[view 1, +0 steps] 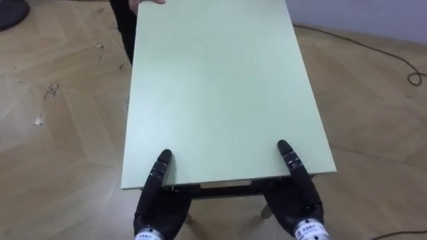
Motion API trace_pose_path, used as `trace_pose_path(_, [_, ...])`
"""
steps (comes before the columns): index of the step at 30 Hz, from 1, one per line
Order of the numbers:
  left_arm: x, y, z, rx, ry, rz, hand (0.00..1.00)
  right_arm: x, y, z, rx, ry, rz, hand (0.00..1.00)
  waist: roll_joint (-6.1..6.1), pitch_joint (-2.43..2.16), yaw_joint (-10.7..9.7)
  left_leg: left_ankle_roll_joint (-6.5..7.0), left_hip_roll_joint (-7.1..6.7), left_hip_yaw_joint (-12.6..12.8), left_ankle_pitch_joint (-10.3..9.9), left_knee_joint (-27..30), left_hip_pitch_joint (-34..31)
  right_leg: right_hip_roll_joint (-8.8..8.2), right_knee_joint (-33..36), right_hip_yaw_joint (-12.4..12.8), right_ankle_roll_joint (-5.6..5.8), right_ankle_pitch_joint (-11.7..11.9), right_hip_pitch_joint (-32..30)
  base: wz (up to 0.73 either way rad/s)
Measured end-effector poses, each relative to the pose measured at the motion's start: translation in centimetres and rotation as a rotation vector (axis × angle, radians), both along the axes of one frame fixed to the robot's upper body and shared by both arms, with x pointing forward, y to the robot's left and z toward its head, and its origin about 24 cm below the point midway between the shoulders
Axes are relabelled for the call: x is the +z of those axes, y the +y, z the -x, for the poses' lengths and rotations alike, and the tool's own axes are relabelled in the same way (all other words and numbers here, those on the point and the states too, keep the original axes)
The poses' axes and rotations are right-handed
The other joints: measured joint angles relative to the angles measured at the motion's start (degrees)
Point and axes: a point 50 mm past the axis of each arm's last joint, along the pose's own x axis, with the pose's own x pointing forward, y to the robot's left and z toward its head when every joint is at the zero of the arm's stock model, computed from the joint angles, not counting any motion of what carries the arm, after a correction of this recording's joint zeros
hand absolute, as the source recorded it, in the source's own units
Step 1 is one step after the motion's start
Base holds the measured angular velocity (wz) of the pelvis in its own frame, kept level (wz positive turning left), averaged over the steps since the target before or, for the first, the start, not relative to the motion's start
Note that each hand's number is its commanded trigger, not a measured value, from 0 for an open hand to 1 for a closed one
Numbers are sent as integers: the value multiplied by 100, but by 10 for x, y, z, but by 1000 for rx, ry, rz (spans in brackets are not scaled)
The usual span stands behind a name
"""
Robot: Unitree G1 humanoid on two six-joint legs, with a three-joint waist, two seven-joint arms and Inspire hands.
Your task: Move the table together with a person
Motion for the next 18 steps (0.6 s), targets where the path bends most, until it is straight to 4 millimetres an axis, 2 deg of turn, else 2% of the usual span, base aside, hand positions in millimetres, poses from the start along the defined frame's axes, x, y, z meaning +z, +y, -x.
trace_pose_path(1, [0,0,-1,-4,-2,-2,100,0,0,1,-3,0,-1,100,1,0,-24,-2,21,137,26,-3,-41,-14,0,-81,-3,-22,25,115])
trace_pose_path(2, [1,0,-3,-13,-8,-2,100,-1,1,2,-13,-3,-11,100,7,4,-165,7,67,548,118,-7,-167,-69,0,-317,-5,-70,88,149])
trace_pose_path(3, [2,-1,-4,-19,-14,-2,100,-1,0,3,-23,-2,-22,100,14,6,-353,63,126,1152,265,-46,-257,-137,-2,-547,5,-96,135,162])
trace_pose_path(5, [4,-2,-8,-40,-29,-12,100,-1,-1,4,-37,-11,-28,100,23,5,-506,161,144,1744,436,-127,-344,-203,1,-711,43,-189,178,137])
trace_pose_path(7, [4,-3,-8,-40,-28,-13,100,-1,-2,3,-41,-13,-25,100,40,10,-450,165,110,1739,462,-87,-424,-225,1,-721,57,-322,198,68])
trace_pose_path(10, [4,-5,-7,-46,-24,-3,100,1,-6,2,-38,-22,-15,100,190,9,-294,179,55,1559,551,-83,-538,-285,22,-1012,29,-396,207,37])
trace_pose_path(12, [3,-5,-6,-45,-21,-3,100,1,-6,2,-39,-19,-15,100,190,13,-272,216,-14,1491,664,-161,-581,-402,116,-1260,31,-487,233,62])
trace_pose_path(14, [3,-4,-5,-43,-17,-6,100,1,-5,2,-37,-19,-13,100,157,34,-223,244,-46,1458,689,-135,-607,-510,285,-1409,58,-627,235,55])
trace_pose_path(16, [2,-5,-3,-38,-13,-8,100,1,-5,3,-35,-18,-6,100,134,47,-170,269,-188,1249,698,-106,-673,-575,473,-1507,111,-742,244,59])
trace_pose_path(17, [2,-6,-2,-41,-13,-8,100,0,-5,5,-38,-15,-6,100,122,52,-180,300,-276,1041,716,-118,-719,-613,579,-1484,144,-793,261,101])
trace_pose_path(18, [2,-7,-2,-43,-14,-9,100,0,-6,6,-45,-16,-6,100,107,49,-282,342,-399,715,756,-106,-765,-629,650,-1390,191,-839,301,120])
